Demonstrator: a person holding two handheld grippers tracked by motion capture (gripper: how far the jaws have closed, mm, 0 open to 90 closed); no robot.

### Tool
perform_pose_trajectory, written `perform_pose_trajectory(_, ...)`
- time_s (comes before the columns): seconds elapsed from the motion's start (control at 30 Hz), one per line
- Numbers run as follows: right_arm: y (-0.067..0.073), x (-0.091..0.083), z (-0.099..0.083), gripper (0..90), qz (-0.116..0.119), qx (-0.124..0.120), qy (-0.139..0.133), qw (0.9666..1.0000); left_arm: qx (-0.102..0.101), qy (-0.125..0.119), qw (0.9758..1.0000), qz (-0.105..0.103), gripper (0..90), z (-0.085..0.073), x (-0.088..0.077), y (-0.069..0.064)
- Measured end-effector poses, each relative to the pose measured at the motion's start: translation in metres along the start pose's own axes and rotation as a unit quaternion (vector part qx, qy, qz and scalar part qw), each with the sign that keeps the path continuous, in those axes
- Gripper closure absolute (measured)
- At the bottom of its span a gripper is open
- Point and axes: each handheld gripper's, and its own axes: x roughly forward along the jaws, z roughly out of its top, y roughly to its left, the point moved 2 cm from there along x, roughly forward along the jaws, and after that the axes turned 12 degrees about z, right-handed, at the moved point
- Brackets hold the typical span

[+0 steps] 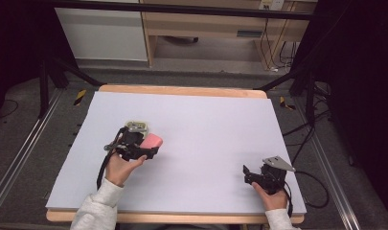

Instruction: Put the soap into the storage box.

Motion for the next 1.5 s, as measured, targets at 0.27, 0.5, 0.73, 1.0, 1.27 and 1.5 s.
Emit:
perform_pose_trajectory(0.27,0.001,0.000,0.000,5.9,0.003,0.001,-0.001,1.0000,-0.018,-0.003,0.9998,0.009,37.4,0.001,0.001,0.014)
perform_pose_trajectory(0.5,0.001,-0.001,0.000,5.9,0.004,-0.003,-0.002,1.0000,-0.028,-0.003,0.9995,0.015,37.4,0.001,0.002,0.023)
perform_pose_trajectory(0.73,0.002,0.000,0.001,5.9,0.007,-0.005,-0.002,1.0000,-0.039,-0.004,0.9989,0.026,37.4,0.006,0.007,0.033)
perform_pose_trajectory(1.0,0.002,0.000,0.001,5.8,0.004,-0.003,-0.003,1.0000,-0.052,-0.008,0.9982,0.030,37.4,0.013,0.010,0.045)
perform_pose_trajectory(1.27,0.001,0.001,0.001,5.8,0.004,-0.002,-0.001,1.0000,-0.066,-0.008,0.9970,0.041,37.4,0.017,0.021,0.054)
perform_pose_trajectory(1.5,0.002,0.001,0.001,5.8,0.004,-0.003,-0.001,1.0000,-0.069,0.000,0.9963,0.051,37.4,0.017,0.031,0.063)
